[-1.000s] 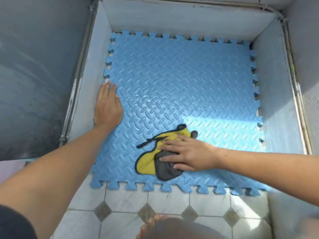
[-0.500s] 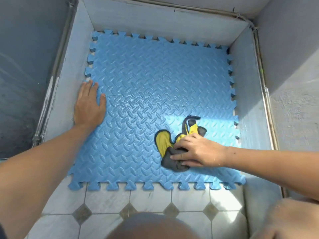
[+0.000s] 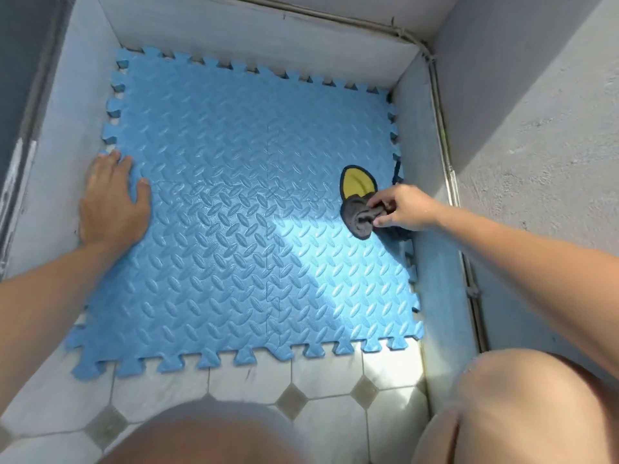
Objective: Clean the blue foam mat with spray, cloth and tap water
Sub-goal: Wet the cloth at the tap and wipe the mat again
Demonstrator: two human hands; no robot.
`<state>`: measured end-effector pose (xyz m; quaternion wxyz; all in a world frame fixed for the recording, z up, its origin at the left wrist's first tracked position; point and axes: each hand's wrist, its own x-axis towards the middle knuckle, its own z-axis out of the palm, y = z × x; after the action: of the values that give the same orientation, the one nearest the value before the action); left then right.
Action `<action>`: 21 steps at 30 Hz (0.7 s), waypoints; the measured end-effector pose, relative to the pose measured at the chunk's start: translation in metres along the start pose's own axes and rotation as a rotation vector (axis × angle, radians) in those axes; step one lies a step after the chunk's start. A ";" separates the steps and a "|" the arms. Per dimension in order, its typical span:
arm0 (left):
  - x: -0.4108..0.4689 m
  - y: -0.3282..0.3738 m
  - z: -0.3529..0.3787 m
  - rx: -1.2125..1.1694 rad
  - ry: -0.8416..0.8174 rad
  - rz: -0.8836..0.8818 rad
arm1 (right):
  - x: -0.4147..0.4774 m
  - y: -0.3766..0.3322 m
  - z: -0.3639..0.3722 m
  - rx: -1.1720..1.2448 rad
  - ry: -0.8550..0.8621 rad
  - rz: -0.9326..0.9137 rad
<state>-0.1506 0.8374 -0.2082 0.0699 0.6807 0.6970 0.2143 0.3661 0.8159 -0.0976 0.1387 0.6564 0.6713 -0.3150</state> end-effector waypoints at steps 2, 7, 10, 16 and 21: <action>-0.001 0.000 -0.001 0.008 -0.004 -0.005 | -0.012 -0.022 0.003 -0.047 -0.216 -0.065; 0.000 0.001 0.000 -0.006 -0.010 -0.032 | -0.049 -0.066 0.067 -0.230 -0.617 -0.338; -0.001 0.003 -0.001 -0.018 -0.007 -0.024 | -0.063 -0.069 0.089 -0.353 -0.705 -0.468; -0.002 0.009 -0.005 -0.017 -0.026 -0.037 | -0.045 -0.055 0.066 -0.400 -0.239 -0.592; -0.003 0.011 -0.007 -0.009 -0.036 -0.067 | 0.030 -0.022 0.001 -0.065 0.302 -0.047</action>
<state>-0.1427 0.8327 -0.1983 0.0928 0.6604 0.7170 0.2028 0.3420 0.8407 -0.1113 0.0500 0.6757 0.7095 -0.1937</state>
